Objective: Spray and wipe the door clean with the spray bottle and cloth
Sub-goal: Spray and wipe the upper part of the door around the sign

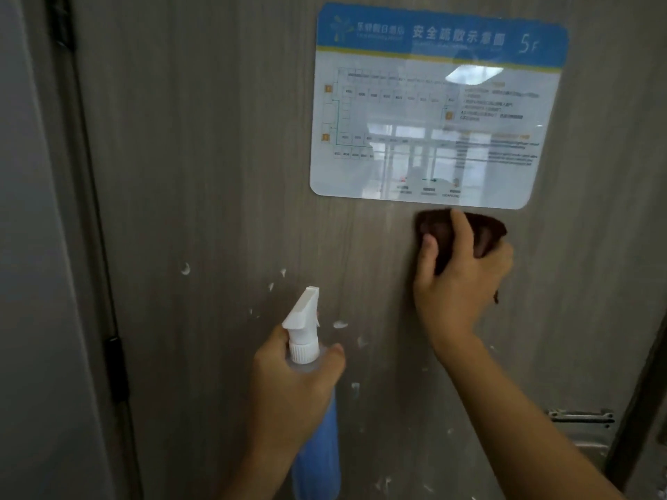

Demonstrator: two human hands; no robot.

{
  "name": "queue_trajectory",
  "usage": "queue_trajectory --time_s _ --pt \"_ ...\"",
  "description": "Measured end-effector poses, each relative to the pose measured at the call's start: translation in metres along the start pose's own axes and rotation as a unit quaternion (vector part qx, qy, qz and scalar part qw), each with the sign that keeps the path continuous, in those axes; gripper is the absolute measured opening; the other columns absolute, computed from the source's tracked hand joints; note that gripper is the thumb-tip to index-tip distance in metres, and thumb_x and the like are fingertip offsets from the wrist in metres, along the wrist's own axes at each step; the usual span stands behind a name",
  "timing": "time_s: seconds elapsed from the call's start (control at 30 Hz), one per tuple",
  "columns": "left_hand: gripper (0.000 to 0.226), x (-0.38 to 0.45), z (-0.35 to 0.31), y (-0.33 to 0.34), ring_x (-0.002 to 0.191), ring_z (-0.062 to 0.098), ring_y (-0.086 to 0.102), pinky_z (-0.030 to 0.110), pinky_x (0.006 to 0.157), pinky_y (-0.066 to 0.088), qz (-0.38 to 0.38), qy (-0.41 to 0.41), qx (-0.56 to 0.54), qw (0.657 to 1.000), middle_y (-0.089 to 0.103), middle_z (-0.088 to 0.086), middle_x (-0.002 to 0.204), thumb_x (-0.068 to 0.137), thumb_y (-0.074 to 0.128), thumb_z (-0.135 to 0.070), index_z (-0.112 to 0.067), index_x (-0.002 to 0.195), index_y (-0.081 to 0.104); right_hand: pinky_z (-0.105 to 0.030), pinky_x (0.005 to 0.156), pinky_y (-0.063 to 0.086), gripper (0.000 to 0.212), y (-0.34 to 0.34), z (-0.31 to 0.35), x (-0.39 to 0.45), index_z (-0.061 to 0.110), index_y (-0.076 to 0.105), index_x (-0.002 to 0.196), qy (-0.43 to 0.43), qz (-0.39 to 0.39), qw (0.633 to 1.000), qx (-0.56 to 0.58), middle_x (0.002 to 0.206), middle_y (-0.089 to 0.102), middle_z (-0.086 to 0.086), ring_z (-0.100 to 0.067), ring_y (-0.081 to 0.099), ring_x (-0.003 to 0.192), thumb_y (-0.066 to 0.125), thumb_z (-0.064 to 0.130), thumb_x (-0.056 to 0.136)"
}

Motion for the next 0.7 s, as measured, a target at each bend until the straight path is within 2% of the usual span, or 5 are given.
queue_trajectory --time_s 0.1,0.17,0.33,0.5,0.7 --pt "0.032 -0.003 0.013 -0.019 0.062 0.012 0.069 0.024 0.055 0.055 -0.029 -0.025 0.035 0.999 0.07 -0.005 0.069 0.063 0.077 -0.046 -0.02 0.078 0.065 -0.044 0.08 0.045 0.045 0.02 0.057 -0.033 0.02 0.062 0.141 -0.199 0.061 0.978 -0.02 0.12 0.055 -0.029 -0.039 0.05 0.096 0.061 0.043 0.102" --pt "0.032 0.0 0.016 -0.034 0.064 0.009 0.07 0.03 0.057 0.057 -0.056 -0.034 0.054 0.996 0.07 -0.009 0.071 0.062 0.075 -0.048 -0.023 0.079 0.064 -0.044 0.073 0.047 0.043 0.028 0.074 -0.049 0.02 0.066 0.138 -0.269 0.08 0.959 -0.03 0.114 0.058 -0.028 -0.039 0.052 0.088 0.062 0.043 0.102" --pt "0.019 0.007 0.009 -0.051 0.059 0.007 0.067 0.017 0.049 0.051 -0.069 -0.036 0.059 0.995 0.069 -0.006 0.067 0.064 0.075 -0.034 -0.03 0.079 0.065 -0.046 0.076 0.047 0.043 0.03 0.076 -0.053 0.02 0.066 0.138 -0.248 0.069 0.966 -0.022 0.116 0.056 -0.029 -0.04 0.051 0.089 0.062 0.043 0.102" --pt "0.023 0.005 0.003 -0.053 0.061 0.011 0.068 0.022 0.054 0.055 -0.074 -0.029 0.054 0.995 0.069 -0.004 0.069 0.066 0.077 -0.033 -0.02 0.081 0.066 -0.047 0.076 0.047 0.044 0.032 0.073 -0.053 0.02 0.064 0.139 -0.251 0.075 0.965 -0.016 0.12 0.054 -0.029 -0.037 0.047 0.092 0.062 0.044 0.102" --pt "0.023 0.001 0.005 -0.051 0.057 0.014 0.066 0.02 0.052 0.053 -0.047 -0.029 0.041 0.998 0.067 0.001 0.065 0.067 0.078 -0.032 -0.018 0.076 0.064 -0.048 0.076 0.048 0.045 0.033 0.07 -0.054 0.021 0.061 0.141 -0.245 0.067 0.967 -0.015 0.123 0.05 -0.027 -0.037 0.043 0.095 0.06 0.045 0.103"
Point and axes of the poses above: each hand's wrist, its own x-axis towards the middle knuckle, its own y-axis out of the palm, z = x × y, the point moved 8 cm from there along x, towards the middle knuckle
